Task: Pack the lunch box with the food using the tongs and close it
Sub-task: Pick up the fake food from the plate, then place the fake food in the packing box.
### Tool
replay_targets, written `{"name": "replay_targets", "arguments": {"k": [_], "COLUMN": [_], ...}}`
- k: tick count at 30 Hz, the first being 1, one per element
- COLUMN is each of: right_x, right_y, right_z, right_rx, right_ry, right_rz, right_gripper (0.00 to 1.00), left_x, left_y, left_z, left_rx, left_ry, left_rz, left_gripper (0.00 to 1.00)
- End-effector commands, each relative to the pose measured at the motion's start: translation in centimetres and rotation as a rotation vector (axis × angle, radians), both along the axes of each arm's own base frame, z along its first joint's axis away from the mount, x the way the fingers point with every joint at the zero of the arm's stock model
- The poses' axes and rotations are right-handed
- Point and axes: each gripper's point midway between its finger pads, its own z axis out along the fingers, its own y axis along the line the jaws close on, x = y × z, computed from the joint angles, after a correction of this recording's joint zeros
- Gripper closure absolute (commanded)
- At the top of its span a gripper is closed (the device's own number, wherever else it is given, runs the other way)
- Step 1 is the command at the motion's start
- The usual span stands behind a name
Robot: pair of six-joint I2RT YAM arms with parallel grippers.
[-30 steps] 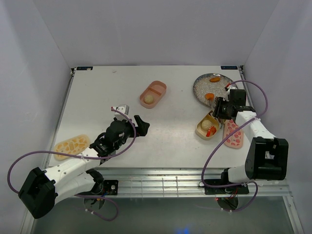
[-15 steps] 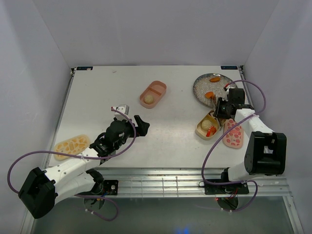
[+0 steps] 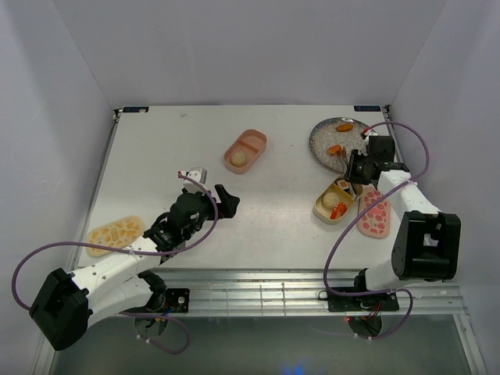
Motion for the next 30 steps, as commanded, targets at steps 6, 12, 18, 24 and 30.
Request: {"name": "replay_targets", "arguments": {"k": [6,12,18,24,30], "right_x": [3.0,3.4,4.6,5.7,6.7], "right_y": [0.0,1.0,6.7,14.7,21.8], "right_z": [5.2,6.7,9.0,10.3,10.3], "right_rx": [0.015,0.052,0.098,0.127,0.137], "right_ry": [-0.126,-0.158,-0.206,-0.224,-0.213], "right_rz": [0.0,0.035,0.163,0.307,0.432], "right_gripper": [0.92,0.92,0.92,0.92,0.92], "left_x": [0.4,0.4,0.4,0.1,0.1], "left_y": [0.0,0.0,0.5,1.7,2.1], "left_z": [2.3,2.4,2.8,3.7,4.0], "left_rx": [-0.034,-0.037,-0.039,-0.061,-0.068], "left_ry": [-0.056,-0.057,-0.068,-0.104,-0.115], "left_rz": [0.013,0.015,0.038,0.076,0.093], "left_gripper": [0.02,0.02,0.02,0.02,0.02]}}
